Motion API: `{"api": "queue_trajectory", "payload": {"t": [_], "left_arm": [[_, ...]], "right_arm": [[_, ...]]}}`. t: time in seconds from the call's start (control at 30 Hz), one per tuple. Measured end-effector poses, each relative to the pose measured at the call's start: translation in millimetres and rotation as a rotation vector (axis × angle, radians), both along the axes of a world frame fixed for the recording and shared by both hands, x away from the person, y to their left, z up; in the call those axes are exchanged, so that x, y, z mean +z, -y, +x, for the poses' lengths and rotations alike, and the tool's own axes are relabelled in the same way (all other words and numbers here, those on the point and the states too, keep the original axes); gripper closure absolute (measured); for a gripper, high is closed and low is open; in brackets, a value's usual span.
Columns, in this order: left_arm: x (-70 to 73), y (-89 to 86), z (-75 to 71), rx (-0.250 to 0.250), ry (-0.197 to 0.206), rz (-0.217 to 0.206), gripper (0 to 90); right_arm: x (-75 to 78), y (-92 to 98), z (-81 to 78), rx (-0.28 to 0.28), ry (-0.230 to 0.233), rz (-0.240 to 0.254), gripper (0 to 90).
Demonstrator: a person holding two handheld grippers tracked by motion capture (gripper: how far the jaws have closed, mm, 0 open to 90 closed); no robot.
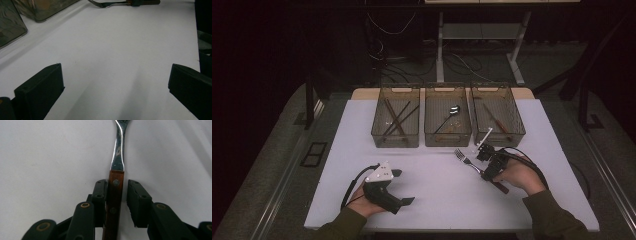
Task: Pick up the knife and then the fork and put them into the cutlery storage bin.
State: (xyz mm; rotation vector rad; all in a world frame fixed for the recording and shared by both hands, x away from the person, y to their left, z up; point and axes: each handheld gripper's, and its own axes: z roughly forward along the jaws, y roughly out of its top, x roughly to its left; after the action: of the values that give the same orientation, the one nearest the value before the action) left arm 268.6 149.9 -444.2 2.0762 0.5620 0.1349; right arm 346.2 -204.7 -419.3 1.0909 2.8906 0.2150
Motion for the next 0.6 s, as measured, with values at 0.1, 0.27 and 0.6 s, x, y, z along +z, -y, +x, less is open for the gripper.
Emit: {"api": "queue_trajectory", "payload": {"t": [0.1, 0.27, 0.6], "left_arm": [[-0.2, 0.2, 0.0, 0.000, -0.001, 0.001, 0.0], [-0.1, 0.0, 0.0, 0.000, -0.001, 0.000, 0.0], [0.1, -0.2, -0.2, 0.001, 0.000, -0.004, 0.0]], "right_arm": [[0.1, -4.0, 1.8, 0.012, -0.009, -0.033, 69.5], [0.1, -9.6, 3.6, 0.029, -0.024, -0.064, 76.8], [0.8, -4.5, 1.7, 0.057, -0.008, -0.035, 77.6]]}}
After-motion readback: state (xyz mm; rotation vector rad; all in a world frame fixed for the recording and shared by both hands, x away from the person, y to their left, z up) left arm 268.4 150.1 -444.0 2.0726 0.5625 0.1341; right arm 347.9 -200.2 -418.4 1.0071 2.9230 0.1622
